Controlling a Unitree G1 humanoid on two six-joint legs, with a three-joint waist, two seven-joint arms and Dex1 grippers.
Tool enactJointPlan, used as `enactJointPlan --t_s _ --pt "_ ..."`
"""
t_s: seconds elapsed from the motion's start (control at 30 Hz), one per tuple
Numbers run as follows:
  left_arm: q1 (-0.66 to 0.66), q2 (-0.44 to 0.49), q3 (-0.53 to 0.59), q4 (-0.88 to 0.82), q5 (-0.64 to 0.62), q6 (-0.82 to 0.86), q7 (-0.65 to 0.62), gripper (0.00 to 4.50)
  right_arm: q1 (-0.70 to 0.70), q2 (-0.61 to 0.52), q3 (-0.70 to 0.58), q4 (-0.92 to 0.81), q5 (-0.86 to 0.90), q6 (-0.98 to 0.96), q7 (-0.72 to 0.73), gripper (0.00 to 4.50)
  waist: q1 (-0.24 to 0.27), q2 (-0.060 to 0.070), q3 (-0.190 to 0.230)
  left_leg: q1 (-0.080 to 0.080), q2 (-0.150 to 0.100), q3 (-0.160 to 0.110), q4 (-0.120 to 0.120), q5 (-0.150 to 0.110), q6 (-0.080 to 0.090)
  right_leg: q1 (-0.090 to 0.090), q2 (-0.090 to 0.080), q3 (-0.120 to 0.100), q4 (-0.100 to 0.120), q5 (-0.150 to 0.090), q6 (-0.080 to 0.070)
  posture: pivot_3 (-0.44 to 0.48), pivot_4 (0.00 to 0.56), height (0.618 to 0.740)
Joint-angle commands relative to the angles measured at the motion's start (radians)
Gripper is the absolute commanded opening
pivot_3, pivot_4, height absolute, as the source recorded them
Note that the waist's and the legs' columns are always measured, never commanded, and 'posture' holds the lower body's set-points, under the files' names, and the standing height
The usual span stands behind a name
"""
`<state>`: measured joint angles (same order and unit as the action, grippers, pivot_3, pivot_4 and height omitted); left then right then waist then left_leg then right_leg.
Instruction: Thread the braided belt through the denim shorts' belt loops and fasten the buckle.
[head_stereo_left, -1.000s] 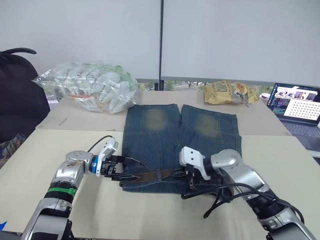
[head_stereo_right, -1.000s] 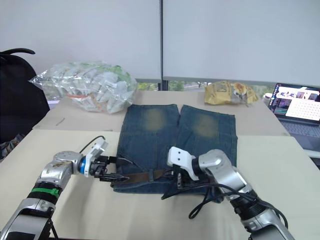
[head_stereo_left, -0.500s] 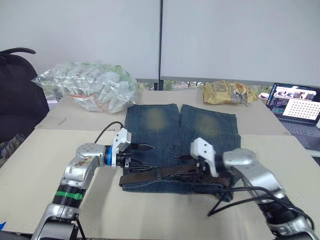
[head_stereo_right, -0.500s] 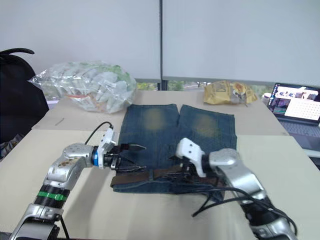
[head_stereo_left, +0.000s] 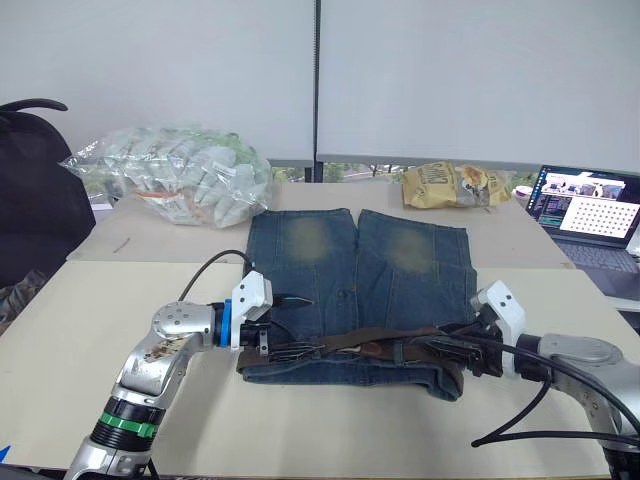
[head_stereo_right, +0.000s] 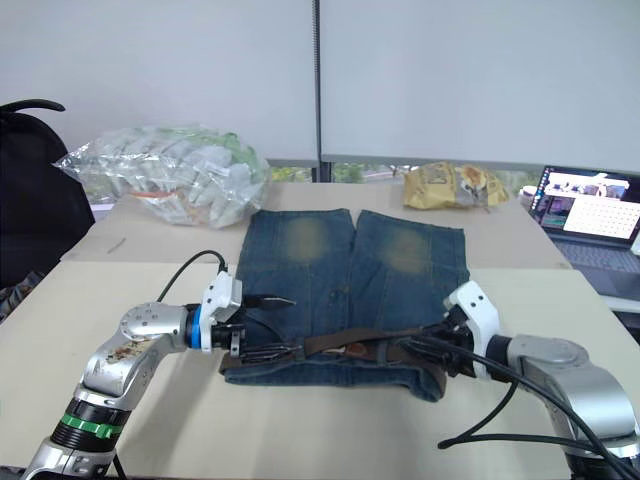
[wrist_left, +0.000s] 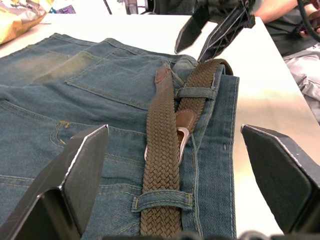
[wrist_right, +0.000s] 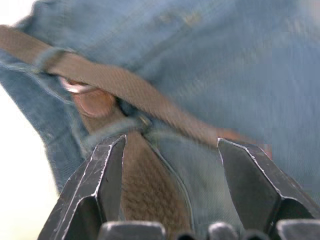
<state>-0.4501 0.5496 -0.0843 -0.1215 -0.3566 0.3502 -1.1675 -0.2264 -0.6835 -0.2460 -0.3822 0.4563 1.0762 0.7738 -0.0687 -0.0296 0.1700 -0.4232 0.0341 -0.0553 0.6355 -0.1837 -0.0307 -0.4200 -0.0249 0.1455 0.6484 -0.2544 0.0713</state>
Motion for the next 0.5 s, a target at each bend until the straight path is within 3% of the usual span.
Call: enactJointPlan --t_s 0.03,0.27,0.5 --pt "-0.009 -0.002 -0.002 -0.022 -0.014 -0.011 0.012 4.5 -0.047 0.024 -0.052 0.045 0.021 0.083 -0.095 3.22 0.0 0.0 0.0 0.0 0.0 0.0 0.0 0.0 0.0 0.0 0.0 0.0 0.0 0.0 0.0 0.0 0.15 0.74" --pt "-0.008 0.003 0.001 -0.024 -0.023 -0.01 0.025 4.5 -0.119 0.08 -0.114 0.137 0.031 0.103 -0.2 3.22 0.001 0.0 0.0 -0.001 0.0 0.0 0.0 0.0 0.0 0.0 0.0 0.0 0.0 0.0 0.0 0.0 0.15 0.74" --pt "-0.009 -0.005 -0.003 -0.015 -0.022 -0.016 0.027 4.5 -0.163 0.092 -0.077 0.193 0.022 0.088 -0.242 3.22 -0.001 0.0 0.0 0.0 0.0 0.0 0.0 0.0 0.0 0.0 0.0 0.0 0.0 0.0 0.0 0.0 0.15 0.74"
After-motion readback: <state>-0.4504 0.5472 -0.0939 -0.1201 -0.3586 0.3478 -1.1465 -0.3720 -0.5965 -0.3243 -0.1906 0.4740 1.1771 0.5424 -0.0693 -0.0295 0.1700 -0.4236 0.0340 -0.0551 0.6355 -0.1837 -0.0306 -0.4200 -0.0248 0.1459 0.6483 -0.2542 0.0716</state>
